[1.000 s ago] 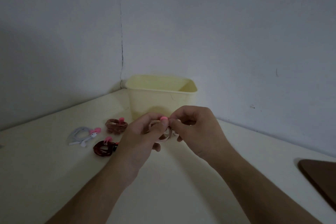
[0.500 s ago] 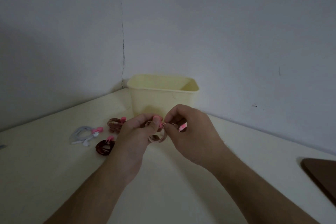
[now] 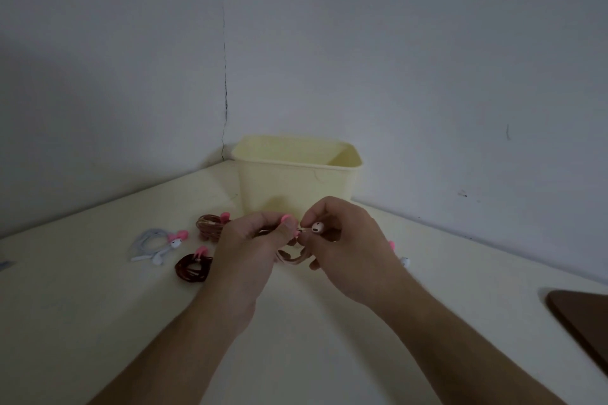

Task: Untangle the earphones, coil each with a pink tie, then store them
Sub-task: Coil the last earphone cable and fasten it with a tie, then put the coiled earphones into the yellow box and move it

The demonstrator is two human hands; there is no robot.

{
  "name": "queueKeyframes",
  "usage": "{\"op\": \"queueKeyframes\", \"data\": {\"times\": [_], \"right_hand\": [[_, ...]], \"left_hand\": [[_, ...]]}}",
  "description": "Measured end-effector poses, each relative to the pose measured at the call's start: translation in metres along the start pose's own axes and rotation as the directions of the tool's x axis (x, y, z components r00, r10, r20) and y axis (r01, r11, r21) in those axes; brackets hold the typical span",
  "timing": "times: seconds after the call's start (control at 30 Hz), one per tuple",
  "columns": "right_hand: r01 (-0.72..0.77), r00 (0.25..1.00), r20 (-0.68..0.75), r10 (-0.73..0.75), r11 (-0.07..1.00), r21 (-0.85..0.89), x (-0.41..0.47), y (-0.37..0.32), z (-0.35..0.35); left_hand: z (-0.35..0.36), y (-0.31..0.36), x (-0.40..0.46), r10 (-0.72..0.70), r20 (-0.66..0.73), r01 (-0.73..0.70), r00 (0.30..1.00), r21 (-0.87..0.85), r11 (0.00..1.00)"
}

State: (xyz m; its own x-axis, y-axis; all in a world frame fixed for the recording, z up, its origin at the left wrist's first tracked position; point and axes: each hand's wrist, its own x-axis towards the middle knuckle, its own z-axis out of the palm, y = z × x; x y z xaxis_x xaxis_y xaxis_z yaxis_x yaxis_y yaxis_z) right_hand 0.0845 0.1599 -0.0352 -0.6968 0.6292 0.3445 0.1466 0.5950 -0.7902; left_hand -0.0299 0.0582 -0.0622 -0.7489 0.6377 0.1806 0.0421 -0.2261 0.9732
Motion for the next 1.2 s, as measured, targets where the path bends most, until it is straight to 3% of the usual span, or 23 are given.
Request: {"op": "queueKeyframes", "data": {"times": [0.17,0.33,0.53,0.7,0.97,1.1,1.2], "right_hand": [[-0.09,0.995,-0.029,0.093,0.992,0.083,0.003,-0.001,-0.014],[-0.242,0.946,-0.151,0.286,0.936,0.256,0.012,0.001,-0.042],[-0.394,0.917,-0.02,0.397,0.915,0.087,0.011,0.017,-0.035],[-0.274,0.947,0.062,0.316,0.892,-0.36,0.003,0.025,-0.023],[-0.096,0.995,-0.017,0.102,0.857,-0.506,-0.002,0.019,-0.023],[0.054,0.976,0.202,0.082,0.806,-0.589,-0.003,0.015,-0.025],[0.14,0.933,0.346,0.093,0.795,-0.59,-0.002,0.013,-0.031]], "left_hand": [[0.001,0.003,0.0,-0.05,0.069,0.054,0.996,-0.047,0.997],[-0.003,0.003,0.006,-0.079,-0.09,0.068,0.993,-0.11,0.992],[-0.003,-0.006,0.007,-0.048,-0.134,0.061,0.99,0.09,0.994],[0.002,-0.005,0.005,0.001,-0.133,0.021,0.991,0.164,0.986],[-0.016,0.031,0.037,0.053,-0.332,0.001,0.942,0.161,0.987],[-0.033,0.062,0.086,-0.047,-0.407,0.077,0.912,0.058,0.995],[-0.038,0.069,0.113,-0.204,-0.337,0.248,0.919,0.093,0.964]]}}
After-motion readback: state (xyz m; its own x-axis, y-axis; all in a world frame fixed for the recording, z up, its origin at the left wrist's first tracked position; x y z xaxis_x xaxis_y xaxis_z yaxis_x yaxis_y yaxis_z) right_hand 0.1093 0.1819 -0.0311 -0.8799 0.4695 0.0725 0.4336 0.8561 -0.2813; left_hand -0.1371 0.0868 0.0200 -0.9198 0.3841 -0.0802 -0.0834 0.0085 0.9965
